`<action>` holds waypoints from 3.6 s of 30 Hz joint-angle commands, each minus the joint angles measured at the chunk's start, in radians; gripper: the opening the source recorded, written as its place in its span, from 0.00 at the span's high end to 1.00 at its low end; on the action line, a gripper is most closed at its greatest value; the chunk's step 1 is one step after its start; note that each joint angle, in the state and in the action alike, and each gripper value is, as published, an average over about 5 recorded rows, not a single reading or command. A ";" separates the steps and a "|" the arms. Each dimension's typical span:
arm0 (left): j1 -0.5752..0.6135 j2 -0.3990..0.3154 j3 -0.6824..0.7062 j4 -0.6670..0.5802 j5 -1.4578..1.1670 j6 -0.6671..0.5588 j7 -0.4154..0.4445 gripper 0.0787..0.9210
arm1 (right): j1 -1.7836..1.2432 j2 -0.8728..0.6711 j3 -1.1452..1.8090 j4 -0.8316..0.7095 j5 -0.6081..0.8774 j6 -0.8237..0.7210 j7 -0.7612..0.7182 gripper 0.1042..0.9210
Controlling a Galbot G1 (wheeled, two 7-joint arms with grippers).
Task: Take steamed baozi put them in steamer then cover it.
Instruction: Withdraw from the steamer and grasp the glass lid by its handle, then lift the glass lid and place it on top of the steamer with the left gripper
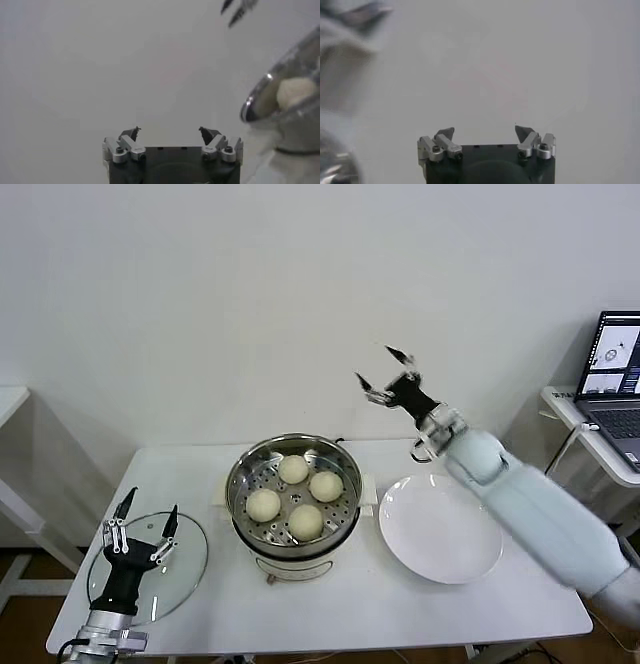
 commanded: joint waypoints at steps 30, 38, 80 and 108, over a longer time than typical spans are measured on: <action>-0.085 0.036 -0.081 0.466 0.558 0.024 -0.102 0.12 | -0.707 0.260 0.573 0.028 -0.206 0.155 0.091 0.12; -0.100 0.033 -0.077 0.445 0.533 0.036 -0.100 0.12 | -0.711 0.261 0.573 0.021 -0.214 0.157 0.084 0.12; -0.212 0.006 -0.021 0.489 0.526 0.085 -0.015 0.19 | -0.718 0.272 0.563 0.025 -0.256 0.164 0.087 0.12; -0.193 0.042 -0.129 0.227 0.416 0.162 0.010 0.86 | -0.717 0.291 0.563 0.019 -0.267 0.171 0.083 0.12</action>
